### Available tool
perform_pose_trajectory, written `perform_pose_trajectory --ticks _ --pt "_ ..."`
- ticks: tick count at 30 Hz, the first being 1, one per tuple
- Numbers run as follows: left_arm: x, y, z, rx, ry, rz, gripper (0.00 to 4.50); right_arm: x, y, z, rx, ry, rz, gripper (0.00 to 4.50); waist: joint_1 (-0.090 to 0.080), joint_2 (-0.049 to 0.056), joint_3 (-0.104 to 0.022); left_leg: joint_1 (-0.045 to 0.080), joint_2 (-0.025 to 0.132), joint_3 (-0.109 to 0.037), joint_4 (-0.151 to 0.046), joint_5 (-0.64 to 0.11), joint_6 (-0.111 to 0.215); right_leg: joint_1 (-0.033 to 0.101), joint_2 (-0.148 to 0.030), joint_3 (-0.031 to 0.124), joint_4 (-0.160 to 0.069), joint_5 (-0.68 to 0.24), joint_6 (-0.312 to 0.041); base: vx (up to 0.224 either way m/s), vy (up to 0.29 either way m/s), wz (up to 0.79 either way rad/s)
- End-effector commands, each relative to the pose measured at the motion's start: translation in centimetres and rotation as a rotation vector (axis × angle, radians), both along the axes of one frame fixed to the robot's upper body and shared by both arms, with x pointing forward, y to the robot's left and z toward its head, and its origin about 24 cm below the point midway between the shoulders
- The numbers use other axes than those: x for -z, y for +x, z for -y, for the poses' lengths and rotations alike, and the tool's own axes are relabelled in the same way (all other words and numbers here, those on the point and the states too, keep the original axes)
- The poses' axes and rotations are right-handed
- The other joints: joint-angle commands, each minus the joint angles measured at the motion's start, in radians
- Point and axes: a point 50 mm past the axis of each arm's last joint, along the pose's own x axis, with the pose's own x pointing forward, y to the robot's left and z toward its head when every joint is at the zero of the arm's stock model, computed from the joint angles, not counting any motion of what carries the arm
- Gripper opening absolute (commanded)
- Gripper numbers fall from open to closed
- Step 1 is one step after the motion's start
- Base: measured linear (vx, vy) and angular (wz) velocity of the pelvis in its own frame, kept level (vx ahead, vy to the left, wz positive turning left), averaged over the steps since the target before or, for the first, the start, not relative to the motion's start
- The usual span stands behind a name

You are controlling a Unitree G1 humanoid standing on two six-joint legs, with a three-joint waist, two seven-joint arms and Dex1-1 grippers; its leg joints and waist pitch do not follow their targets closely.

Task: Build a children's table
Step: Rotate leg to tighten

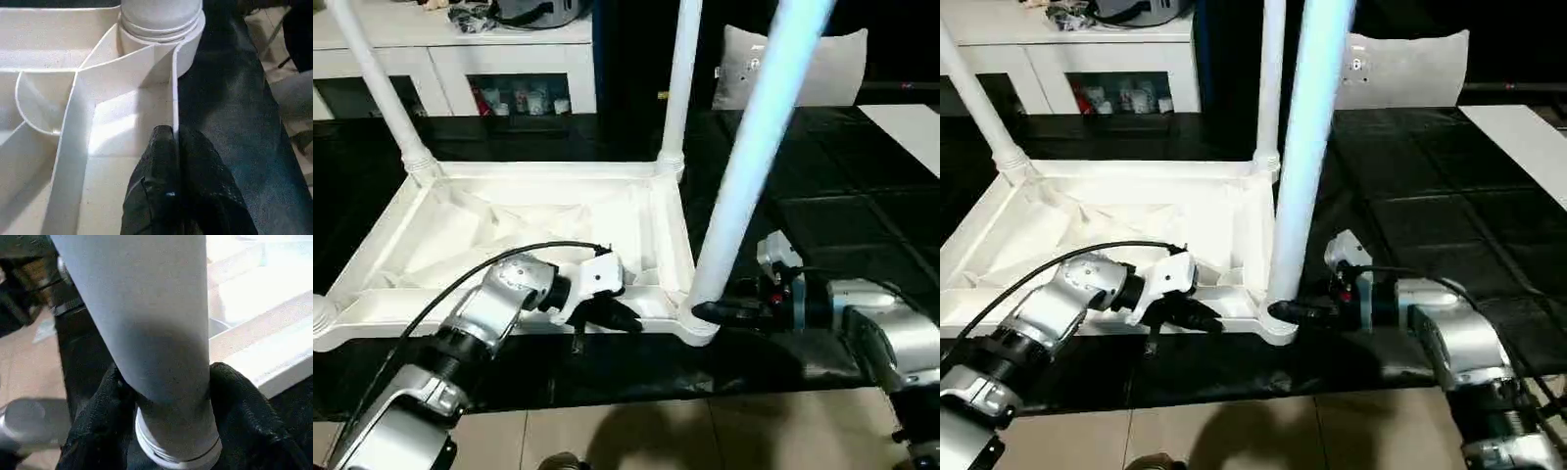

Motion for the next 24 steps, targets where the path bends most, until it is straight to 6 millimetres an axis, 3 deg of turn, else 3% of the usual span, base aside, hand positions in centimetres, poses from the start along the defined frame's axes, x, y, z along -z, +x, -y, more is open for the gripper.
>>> perform_pose_trajectory --ticks 1,2,3,5,6,7,10,13,15,18,20,24 --pt "-0.8 -0.1 1.7 -0.003 -0.066 0.019 0.00 0.4 0.5 -1.1 0.083 0.006 -0.001 1.98 -0.005 -0.017 -0.067 0.016 0.040 -0.011 -0.073 -0.237 0.035 0.047 -0.068 0.049 -0.088 -0.367 -0.166 0.000 0.000 0.00" --pt "-0.7 0.1 1.9 -0.038 -0.069 0.019 0.00 0.7 1.0 -1.2 0.151 -0.010 0.004 1.98 -0.008 -0.016 -0.064 0.018 0.039 -0.012 -0.076 -0.257 0.023 0.044 -0.067 0.048 -0.093 -0.405 -0.155 0.000 0.000 0.00" --pt "-0.7 0.6 2.4 -0.131 -0.081 0.020 0.00 1.1 2.1 -1.5 0.296 -0.047 0.009 1.98 -0.021 -0.012 -0.060 0.021 0.034 -0.015 -0.078 -0.294 -0.004 0.041 -0.068 0.043 -0.099 -0.481 -0.135 0.000 0.000 0.00" --pt "-0.8 1.3 2.9 -0.245 -0.093 0.020 0.00 1.3 3.0 -1.7 0.442 -0.059 -0.012 1.97 -0.039 -0.014 -0.060 0.020 0.029 -0.020 -0.079 -0.309 -0.016 0.045 -0.067 0.038 -0.107 -0.530 -0.106 0.000 0.000 0.00" --pt "-0.8 1.3 2.9 -0.245 -0.093 0.020 0.00 1.3 3.0 -1.7 0.442 -0.059 -0.012 1.96 -0.045 -0.014 -0.059 0.019 0.029 -0.020 -0.079 -0.312 -0.018 0.044 -0.065 0.038 -0.109 -0.536 -0.100 0.000 0.000 0.00" --pt "-0.9 2.2 3.4 -0.385 -0.096 0.017 0.00 1.5 4.1 -1.7 0.620 -0.096 -0.018 1.96 -0.055 -0.008 -0.060 0.021 0.030 -0.021 -0.079 -0.319 -0.022 0.041 -0.064 0.039 -0.108 -0.527 -0.099 0.000 0.000 0.00" --pt "-1.1 3.3 4.2 -0.542 -0.128 0.037 0.00 1.7 4.9 -2.0 0.751 -0.130 0.017 1.96 -0.070 -0.012 -0.063 0.017 0.023 -0.020 -0.076 -0.312 -0.018 0.044 -0.063 0.035 -0.115 -0.511 -0.090 0.000 0.000 0.00" --pt "-1.2 3.4 4.9 -0.568 -0.144 0.045 0.00 1.6 5.1 -2.5 0.761 -0.090 0.023 1.96 -0.069 -0.014 -0.068 0.015 0.024 -0.016 -0.073 -0.271 0.009 0.045 -0.062 0.042 -0.111 -0.431 -0.111 0.000 0.000 0.00" --pt "-1.4 3.4 5.4 -0.567 -0.154 0.052 0.00 1.4 5.1 -2.9 0.752 -0.064 0.041 2.50 -0.067 -0.014 -0.073 0.006 0.024 -0.013 -0.071 -0.217 0.033 0.052 -0.060 0.043 -0.100 -0.336 -0.134 0.000 0.000 0.00" --pt "-1.7 3.3 5.6 -0.540 -0.162 0.076 0.00 1.1 4.9 -3.2 0.726 -0.008 0.031 2.69 -0.061 -0.009 -0.077 0.005 0.026 -0.012 -0.068 -0.155 0.058 0.057 -0.057 0.044 -0.085 -0.211 -0.175 0.000 0.000 0.00" --pt "-1.8 3.3 5.5 -0.524 -0.155 0.094 0.00 0.9 4.9 -3.2 0.723 -0.005 0.038 2.91 -0.058 -0.007 -0.078 0.007 0.028 -0.011 -0.068 -0.144 0.064 0.058 -0.057 0.044 -0.081 -0.179 -0.194 0.000 0.000 0.00" --pt "-1.6 3.2 4.7 -0.489 -0.138 0.104 0.00 0.8 4.8 -2.1 0.696 -0.023 0.066 3.34 -0.055 -0.004 -0.076 0.009 0.029 -0.011 -0.069 -0.167 0.057 0.060 -0.058 0.044 -0.085 -0.205 -0.191 0.000 0.000 0.00"
